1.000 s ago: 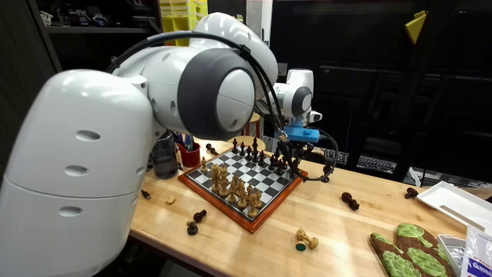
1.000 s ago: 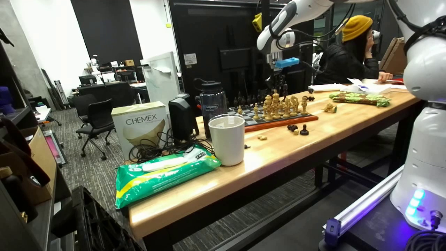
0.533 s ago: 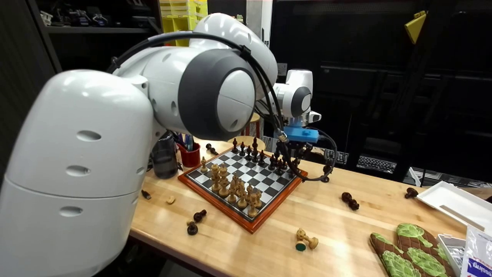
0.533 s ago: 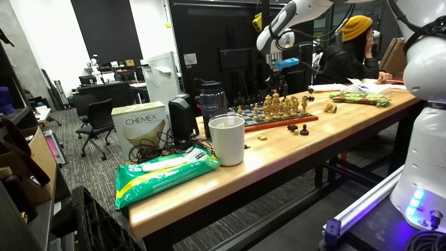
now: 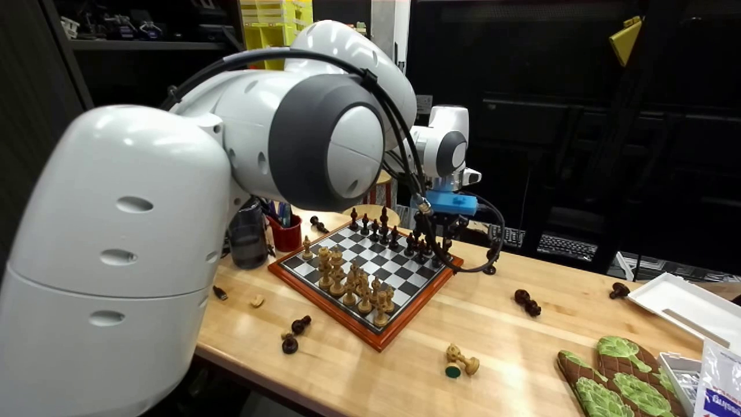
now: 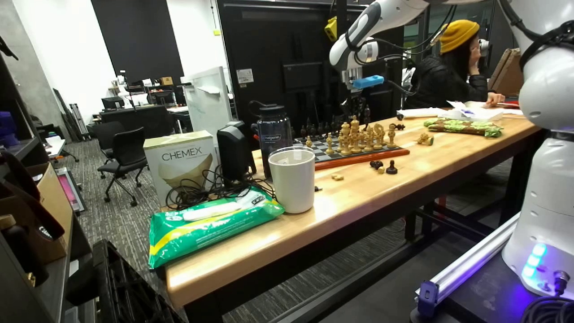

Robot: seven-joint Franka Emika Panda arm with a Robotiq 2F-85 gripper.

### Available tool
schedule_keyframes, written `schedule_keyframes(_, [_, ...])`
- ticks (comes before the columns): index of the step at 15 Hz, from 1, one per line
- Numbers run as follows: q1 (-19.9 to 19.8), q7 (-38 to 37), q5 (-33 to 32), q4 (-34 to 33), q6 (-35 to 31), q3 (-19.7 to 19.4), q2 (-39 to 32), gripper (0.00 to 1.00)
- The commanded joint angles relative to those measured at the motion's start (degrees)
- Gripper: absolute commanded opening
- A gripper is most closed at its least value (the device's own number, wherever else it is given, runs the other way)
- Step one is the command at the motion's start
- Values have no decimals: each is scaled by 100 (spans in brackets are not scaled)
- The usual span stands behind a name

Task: Pick up the black chess piece lying on the table and put it on the chess board

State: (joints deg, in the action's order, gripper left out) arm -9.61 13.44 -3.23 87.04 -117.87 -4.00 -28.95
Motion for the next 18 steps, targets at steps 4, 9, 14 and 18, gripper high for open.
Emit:
schedule_keyframes(4, [-38,60,106,138,32,49,124,21])
schedule_keyframes(9, [-40,81,106,161,29,54,136,28])
schedule_keyframes(14, [-37,84,99,210,-1,53,183,17])
schedule_keyframes(18, [-26,74,79,232,-9,47,220,26])
